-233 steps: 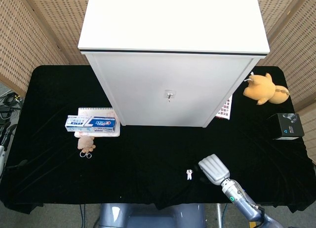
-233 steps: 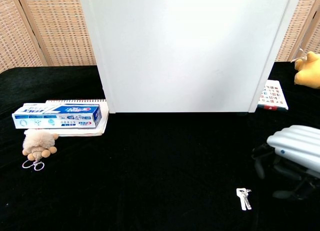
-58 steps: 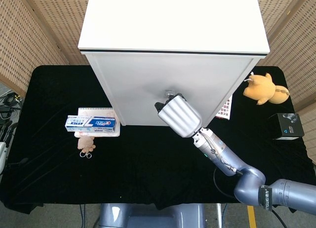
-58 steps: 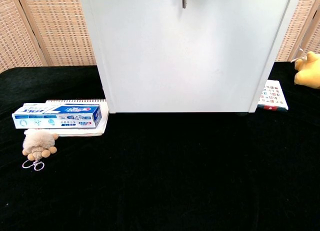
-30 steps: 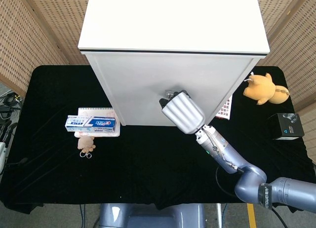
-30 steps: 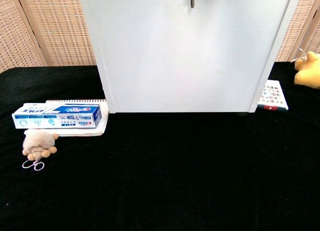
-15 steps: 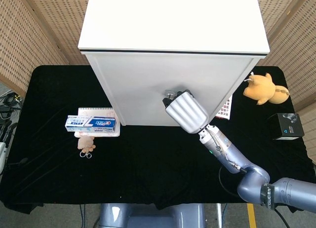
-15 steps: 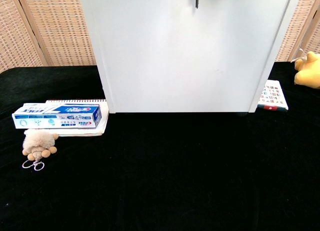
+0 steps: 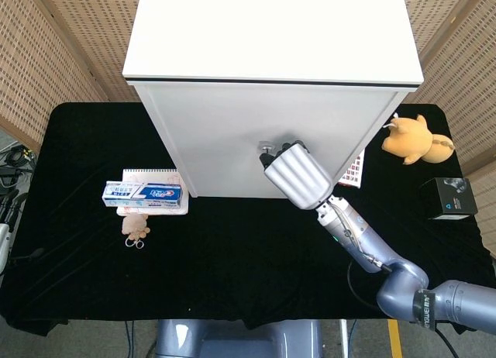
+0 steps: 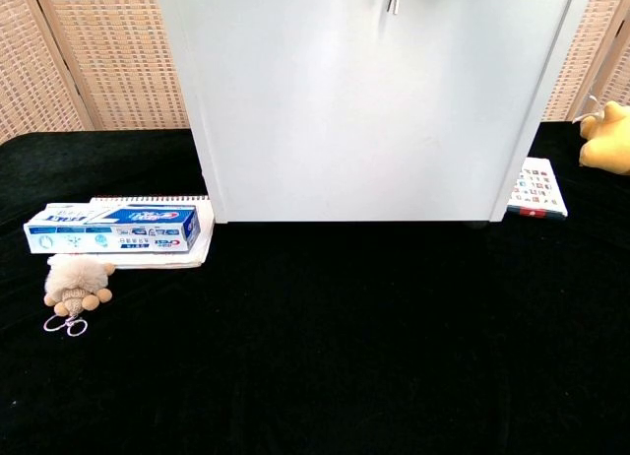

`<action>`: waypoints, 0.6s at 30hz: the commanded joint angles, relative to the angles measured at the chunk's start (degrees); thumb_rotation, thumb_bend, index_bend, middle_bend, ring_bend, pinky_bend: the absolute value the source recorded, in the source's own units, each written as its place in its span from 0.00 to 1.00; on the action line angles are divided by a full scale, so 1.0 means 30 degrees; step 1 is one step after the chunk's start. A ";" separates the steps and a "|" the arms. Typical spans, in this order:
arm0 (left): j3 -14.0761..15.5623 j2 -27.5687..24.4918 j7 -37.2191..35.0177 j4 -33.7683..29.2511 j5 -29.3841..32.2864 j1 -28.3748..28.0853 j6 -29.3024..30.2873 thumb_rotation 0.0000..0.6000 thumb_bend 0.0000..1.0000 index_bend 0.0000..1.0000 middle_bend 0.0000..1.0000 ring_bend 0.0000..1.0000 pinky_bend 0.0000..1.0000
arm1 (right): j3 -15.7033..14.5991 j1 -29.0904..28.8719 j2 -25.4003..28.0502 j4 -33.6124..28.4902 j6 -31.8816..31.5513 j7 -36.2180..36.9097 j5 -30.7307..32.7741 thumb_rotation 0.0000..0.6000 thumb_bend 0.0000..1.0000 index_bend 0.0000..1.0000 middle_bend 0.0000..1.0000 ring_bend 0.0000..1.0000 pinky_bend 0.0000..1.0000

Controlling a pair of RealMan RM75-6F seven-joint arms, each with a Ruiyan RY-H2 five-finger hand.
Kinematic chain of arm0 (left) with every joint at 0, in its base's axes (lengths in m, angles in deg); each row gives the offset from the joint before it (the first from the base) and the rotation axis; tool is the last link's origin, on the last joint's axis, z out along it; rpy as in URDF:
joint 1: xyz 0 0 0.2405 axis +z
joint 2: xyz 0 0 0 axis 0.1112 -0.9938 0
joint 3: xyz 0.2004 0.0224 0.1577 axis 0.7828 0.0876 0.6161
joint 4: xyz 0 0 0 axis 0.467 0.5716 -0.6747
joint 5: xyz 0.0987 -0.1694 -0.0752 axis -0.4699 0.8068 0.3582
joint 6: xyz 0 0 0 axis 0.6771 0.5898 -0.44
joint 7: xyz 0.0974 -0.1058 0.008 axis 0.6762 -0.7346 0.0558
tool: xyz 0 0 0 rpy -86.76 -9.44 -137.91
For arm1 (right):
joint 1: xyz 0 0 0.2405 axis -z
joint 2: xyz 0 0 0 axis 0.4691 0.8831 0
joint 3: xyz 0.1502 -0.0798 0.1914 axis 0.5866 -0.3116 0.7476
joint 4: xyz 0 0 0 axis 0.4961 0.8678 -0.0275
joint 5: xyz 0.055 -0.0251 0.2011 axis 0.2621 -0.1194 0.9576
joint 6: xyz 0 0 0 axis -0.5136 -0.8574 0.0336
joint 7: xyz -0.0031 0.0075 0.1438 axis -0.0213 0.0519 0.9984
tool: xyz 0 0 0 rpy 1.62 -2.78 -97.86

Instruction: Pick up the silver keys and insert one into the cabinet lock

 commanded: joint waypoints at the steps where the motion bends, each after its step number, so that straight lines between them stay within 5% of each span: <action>1: 0.0007 0.0001 -0.0003 0.0000 -0.0002 0.0003 -0.0003 1.00 0.00 0.00 0.00 0.00 0.00 | -0.0026 0.0007 0.0010 -0.0027 -0.0024 -0.0010 0.0007 1.00 0.63 0.66 0.93 0.84 1.00; 18: -0.0004 -0.0044 -0.0101 -0.0008 -0.0027 0.0006 0.0014 1.00 0.00 0.00 0.00 0.00 0.00 | -0.0019 -0.0068 -0.0017 -0.0215 -0.0358 -0.0272 -0.0059 1.00 0.55 0.56 0.93 0.84 1.00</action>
